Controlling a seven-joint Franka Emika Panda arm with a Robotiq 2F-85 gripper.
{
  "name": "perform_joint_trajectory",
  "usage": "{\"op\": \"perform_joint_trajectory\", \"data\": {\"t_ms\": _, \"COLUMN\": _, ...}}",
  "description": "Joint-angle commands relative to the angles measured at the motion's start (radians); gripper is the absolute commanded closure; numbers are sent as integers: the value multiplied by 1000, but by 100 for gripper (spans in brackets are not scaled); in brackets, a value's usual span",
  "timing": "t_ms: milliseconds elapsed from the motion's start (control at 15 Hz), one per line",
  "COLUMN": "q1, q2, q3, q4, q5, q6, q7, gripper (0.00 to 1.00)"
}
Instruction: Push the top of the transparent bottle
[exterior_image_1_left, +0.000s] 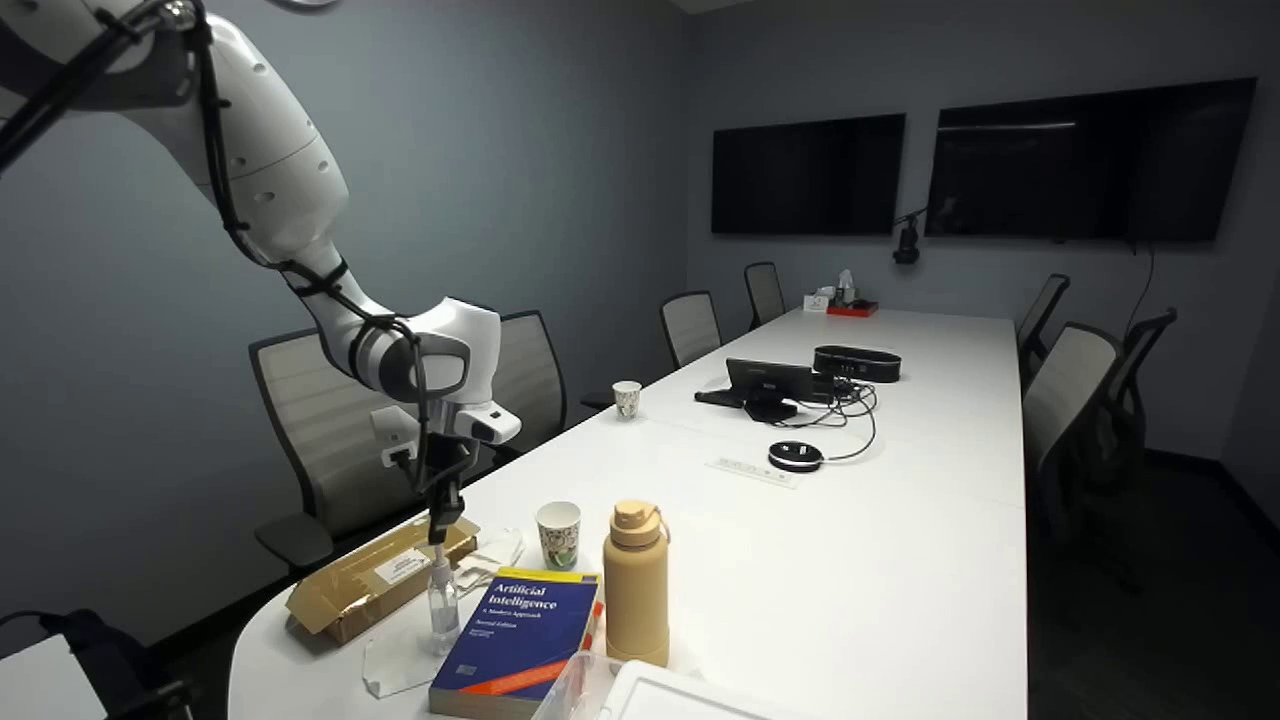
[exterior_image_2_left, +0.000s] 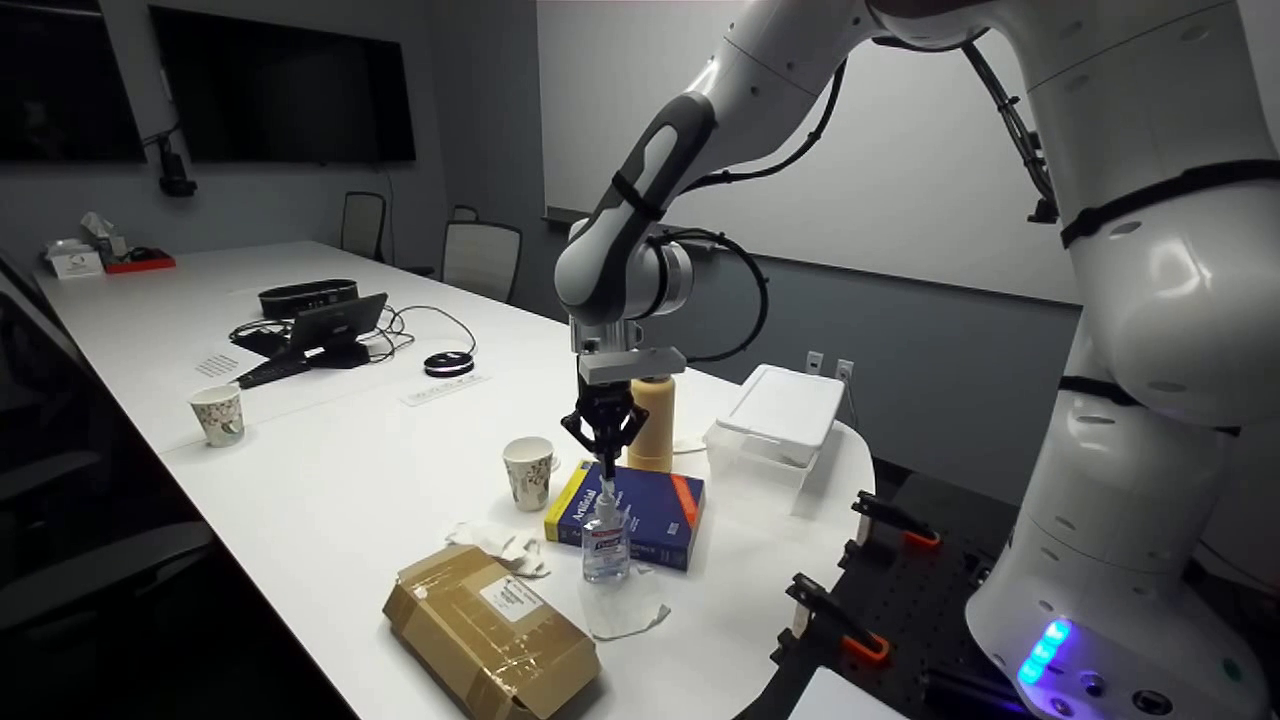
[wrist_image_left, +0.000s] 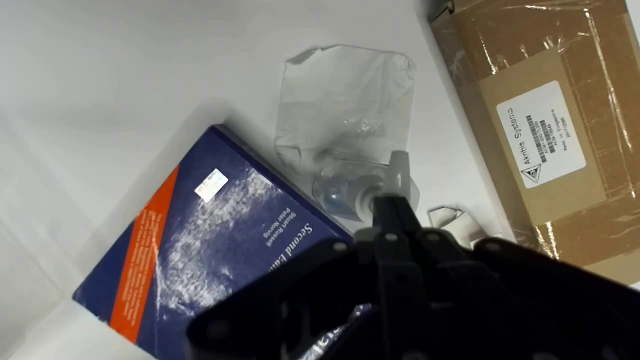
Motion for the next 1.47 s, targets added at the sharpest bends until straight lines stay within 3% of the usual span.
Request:
{"op": "perform_joint_trajectory", "data": {"t_ms": 0, "q1": 1, "q2": 21, "q3": 5, "q4": 2, "q5": 37, "q6": 9, "q7": -39, "gripper": 100}}
{"op": "perform_joint_trajectory", "data": {"t_ms": 1400, "q1": 5, "q2": 50, "q3": -5, "q4": -20, "q5": 15, "q6": 51, "q7": -110, "gripper": 100}}
